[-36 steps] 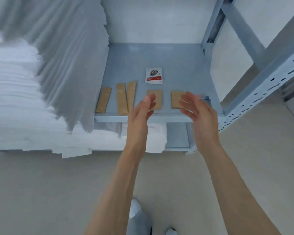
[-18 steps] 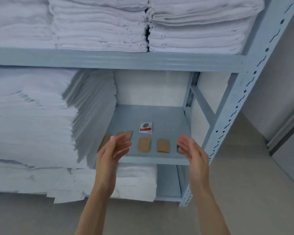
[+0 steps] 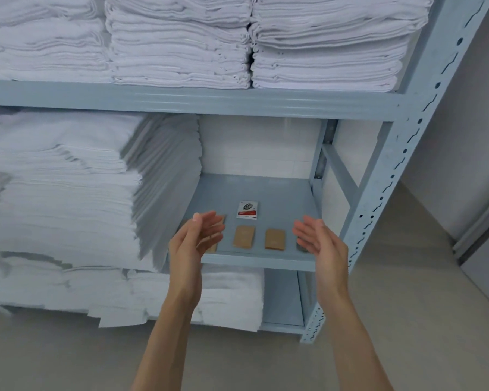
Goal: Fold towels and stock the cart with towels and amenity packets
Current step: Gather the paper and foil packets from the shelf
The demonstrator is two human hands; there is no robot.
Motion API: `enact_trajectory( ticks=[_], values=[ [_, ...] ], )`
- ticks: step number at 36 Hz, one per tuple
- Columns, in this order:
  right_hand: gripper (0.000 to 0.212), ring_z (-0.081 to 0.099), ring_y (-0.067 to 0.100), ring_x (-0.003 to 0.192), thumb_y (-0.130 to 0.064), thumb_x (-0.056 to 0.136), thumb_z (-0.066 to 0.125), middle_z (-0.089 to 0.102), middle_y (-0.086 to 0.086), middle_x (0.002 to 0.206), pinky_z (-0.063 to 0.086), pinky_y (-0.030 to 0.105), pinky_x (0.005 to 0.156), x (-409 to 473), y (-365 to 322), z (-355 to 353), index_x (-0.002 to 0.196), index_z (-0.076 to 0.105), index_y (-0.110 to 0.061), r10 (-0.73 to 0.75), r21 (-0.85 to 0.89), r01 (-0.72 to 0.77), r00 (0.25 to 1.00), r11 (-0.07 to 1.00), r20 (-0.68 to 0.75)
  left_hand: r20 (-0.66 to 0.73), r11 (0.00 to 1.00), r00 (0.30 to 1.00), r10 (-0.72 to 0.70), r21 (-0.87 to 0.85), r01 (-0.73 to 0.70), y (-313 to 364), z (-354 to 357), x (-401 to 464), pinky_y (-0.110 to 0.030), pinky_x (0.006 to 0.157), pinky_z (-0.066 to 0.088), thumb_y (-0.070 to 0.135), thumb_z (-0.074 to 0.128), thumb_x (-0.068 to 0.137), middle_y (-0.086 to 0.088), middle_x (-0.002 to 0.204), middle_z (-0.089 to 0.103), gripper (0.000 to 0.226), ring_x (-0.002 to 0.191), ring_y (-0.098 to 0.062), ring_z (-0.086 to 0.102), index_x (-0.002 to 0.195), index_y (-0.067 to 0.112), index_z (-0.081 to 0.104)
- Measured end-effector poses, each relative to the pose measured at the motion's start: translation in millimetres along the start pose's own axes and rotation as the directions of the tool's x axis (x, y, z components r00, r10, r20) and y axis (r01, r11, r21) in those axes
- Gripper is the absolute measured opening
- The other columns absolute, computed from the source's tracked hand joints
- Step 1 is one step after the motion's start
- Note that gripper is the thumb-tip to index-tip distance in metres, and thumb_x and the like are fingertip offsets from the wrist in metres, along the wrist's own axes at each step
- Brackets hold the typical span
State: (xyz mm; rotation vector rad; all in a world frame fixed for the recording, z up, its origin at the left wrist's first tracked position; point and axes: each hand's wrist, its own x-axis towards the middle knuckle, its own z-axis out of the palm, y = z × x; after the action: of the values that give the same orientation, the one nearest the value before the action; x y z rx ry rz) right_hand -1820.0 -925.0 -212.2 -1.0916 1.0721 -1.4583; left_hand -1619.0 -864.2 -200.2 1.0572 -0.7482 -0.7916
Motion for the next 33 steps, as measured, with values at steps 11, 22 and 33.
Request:
enact_trajectory(
  ticks=[11,22,33],
  values=[
    [0.029,0.072,0.022,0.1,-0.023,0.104,0.048,0.077,0.006,0.103,0.059,0.032,0.088,-2,23,5,0.114,0.07,-0.008,0.097,0.105,-0.103,0.993,0.989,0.061,-0.153,0.999,0.988,0.01,0.05,-0.003,12,-28,6,-0.04,0.089,0.056,0.034,0.046,0.104,-0.012,0.104,0.076,0.04,0.1,-0.03,0.071,0.107,0.005,0.073],
    [0.025,0.073,0.023,0.096,-0.019,0.102,0.05,0.077,0.007,0.098,0.056,0.036,0.087,15,74,68,0.106,0.072,-0.008,0.259,0.028,-0.26,0.965,0.965,0.047,-0.225,0.99,0.967,-0.121,0.046,0.135,-27,-57,58,-0.04,0.086,0.059,0.033,0.048,0.104,-0.012,0.099,0.076,0.037,0.094,-0.027,0.073,0.103,0.006,0.074],
    [0.012,0.072,0.023,0.09,-0.017,0.094,0.062,0.076,0.005,0.094,0.057,0.038,0.084,86,165,177,0.093,0.073,-0.015,0.382,-0.254,-0.37,0.924,0.894,-0.002,-0.25,0.912,0.893,-0.375,0.074,0.404,-125,-118,185,-0.037,0.086,0.058,0.016,0.061,0.096,-0.007,0.095,0.074,0.012,0.093,-0.025,0.071,0.095,0.012,0.072]
  ],
)
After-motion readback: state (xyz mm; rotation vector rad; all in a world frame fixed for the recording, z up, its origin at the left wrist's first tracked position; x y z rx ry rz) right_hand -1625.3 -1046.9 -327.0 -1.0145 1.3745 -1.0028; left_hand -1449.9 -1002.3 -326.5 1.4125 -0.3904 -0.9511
